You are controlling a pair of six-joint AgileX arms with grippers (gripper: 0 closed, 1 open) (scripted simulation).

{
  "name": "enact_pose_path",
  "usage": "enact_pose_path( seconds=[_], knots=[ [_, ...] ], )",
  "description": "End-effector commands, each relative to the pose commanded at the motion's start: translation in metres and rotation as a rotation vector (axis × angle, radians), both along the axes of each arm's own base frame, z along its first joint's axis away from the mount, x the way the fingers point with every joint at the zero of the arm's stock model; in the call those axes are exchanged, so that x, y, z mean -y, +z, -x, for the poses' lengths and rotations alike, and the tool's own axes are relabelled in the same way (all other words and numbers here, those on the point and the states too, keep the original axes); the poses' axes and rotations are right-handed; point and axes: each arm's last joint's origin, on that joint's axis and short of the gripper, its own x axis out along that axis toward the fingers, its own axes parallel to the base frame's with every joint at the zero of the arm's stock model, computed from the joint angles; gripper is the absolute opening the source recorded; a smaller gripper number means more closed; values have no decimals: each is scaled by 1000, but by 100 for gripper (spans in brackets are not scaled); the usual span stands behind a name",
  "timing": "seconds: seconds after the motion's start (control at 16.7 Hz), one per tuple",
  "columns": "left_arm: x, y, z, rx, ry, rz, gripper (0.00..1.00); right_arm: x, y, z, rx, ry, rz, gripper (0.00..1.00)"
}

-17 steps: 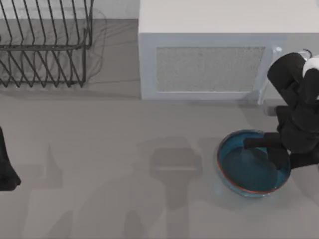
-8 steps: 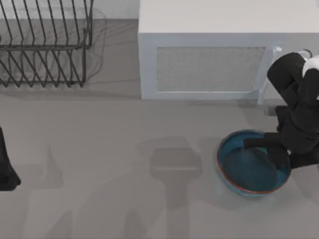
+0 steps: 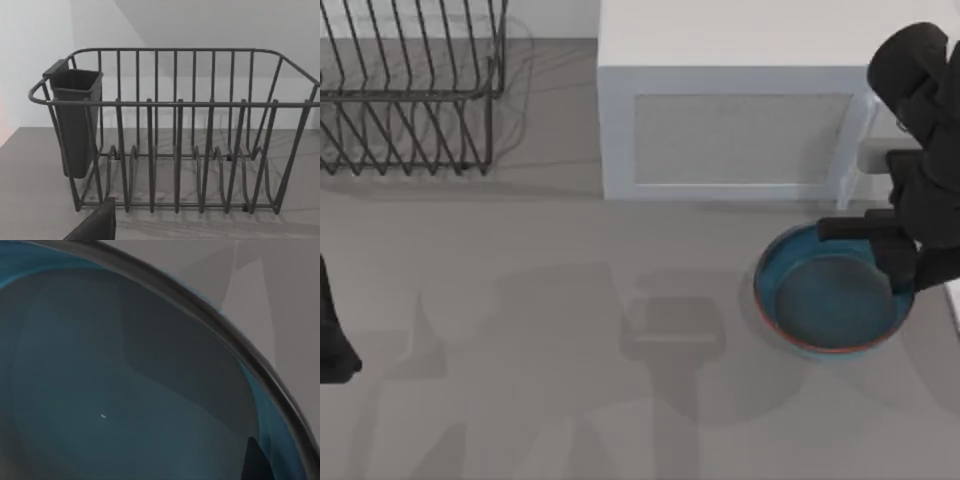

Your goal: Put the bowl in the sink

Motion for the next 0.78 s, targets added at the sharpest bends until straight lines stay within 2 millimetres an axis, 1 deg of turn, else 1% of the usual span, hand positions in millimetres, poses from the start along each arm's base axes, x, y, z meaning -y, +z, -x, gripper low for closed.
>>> enact_pose_path(
  seconds=[0.24,0.36,0.42,0.72,0.78],
  knots=[
    [0,0,0,0,0,0,100,3,57,6,-5,-4,2,0],
    [0,0,0,0,0,0,100,5,75,10,15,-4,-5,0],
    [0,0,0,0,0,0,100,5,79,11,19,-4,-7,0],
    [0,0,0,0,0,0,100,4,77,11,16,-1,-6,0],
    [0,0,0,0,0,0,100,6,76,11,19,-7,-11,0]
  ],
)
